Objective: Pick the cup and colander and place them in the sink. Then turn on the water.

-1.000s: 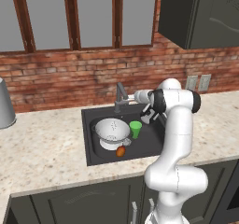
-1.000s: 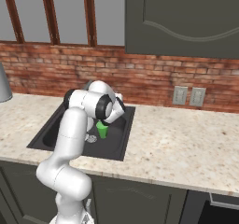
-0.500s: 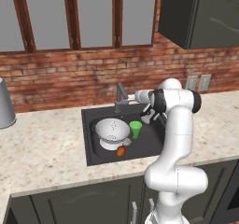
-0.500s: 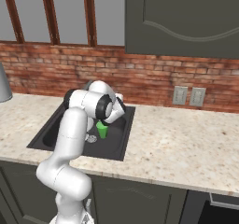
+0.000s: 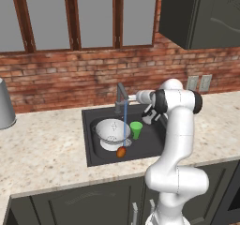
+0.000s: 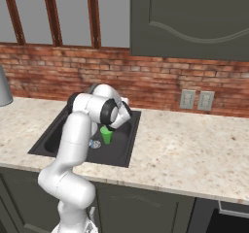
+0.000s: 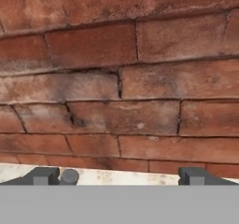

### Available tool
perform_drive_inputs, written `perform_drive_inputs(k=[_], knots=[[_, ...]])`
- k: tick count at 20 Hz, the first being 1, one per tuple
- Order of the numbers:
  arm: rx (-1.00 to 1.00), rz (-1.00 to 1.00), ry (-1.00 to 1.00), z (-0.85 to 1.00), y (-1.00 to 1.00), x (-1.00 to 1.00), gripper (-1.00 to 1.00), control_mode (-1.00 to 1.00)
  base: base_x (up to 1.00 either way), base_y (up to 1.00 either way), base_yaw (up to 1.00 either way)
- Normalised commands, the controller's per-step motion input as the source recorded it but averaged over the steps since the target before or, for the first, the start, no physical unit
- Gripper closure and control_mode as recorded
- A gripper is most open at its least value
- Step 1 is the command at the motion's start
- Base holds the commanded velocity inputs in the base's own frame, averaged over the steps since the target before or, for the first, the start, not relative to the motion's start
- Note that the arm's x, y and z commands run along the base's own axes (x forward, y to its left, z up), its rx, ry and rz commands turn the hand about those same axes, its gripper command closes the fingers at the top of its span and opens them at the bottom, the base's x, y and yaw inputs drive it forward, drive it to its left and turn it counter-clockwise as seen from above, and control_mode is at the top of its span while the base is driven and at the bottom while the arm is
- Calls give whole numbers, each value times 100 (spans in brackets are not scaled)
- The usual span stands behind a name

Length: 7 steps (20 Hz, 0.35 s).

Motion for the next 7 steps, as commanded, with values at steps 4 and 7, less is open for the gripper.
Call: perform_drive_inputs(k=[4,7], knots=[[1,4,0,0,-68,-1,-100,-100,0,0,0],[1,5,0,0,-67,-2,-100,-100,0,0,0]])
